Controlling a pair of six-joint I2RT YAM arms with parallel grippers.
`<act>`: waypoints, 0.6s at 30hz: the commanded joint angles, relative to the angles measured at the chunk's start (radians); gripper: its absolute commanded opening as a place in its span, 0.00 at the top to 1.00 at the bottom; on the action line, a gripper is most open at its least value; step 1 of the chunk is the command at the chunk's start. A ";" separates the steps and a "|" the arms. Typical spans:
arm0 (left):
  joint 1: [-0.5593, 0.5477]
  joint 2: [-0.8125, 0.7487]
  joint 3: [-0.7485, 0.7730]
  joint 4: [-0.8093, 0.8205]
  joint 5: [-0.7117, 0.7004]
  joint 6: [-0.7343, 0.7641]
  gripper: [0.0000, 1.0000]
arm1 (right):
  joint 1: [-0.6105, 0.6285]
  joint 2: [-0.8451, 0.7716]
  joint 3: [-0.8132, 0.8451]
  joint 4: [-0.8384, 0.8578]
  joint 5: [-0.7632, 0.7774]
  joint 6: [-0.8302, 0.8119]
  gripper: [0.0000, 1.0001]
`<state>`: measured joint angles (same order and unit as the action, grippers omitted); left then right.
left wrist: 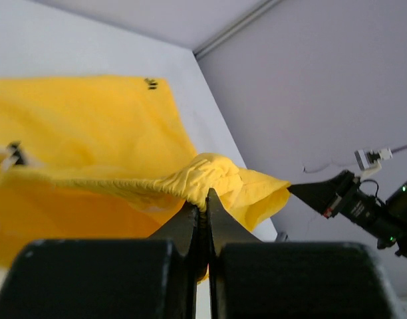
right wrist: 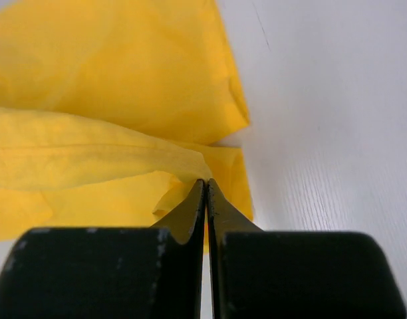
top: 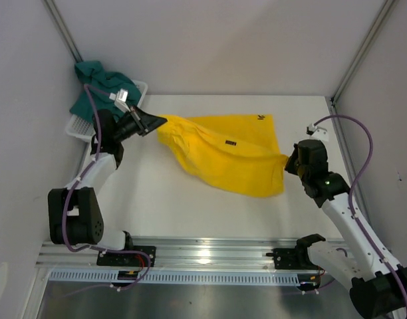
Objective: Fold and stack the shorts
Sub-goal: Flatten the shorts out
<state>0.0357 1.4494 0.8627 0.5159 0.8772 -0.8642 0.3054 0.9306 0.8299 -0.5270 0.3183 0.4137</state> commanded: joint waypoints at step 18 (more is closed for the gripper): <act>0.159 -0.175 0.457 -0.700 -0.104 0.174 1.00 | 0.027 -0.083 0.126 -0.004 -0.589 -0.228 1.00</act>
<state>0.1810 1.3315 1.3174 -0.1150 0.7929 -0.7296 0.3126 0.8036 0.9215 -0.5274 -0.1287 0.2321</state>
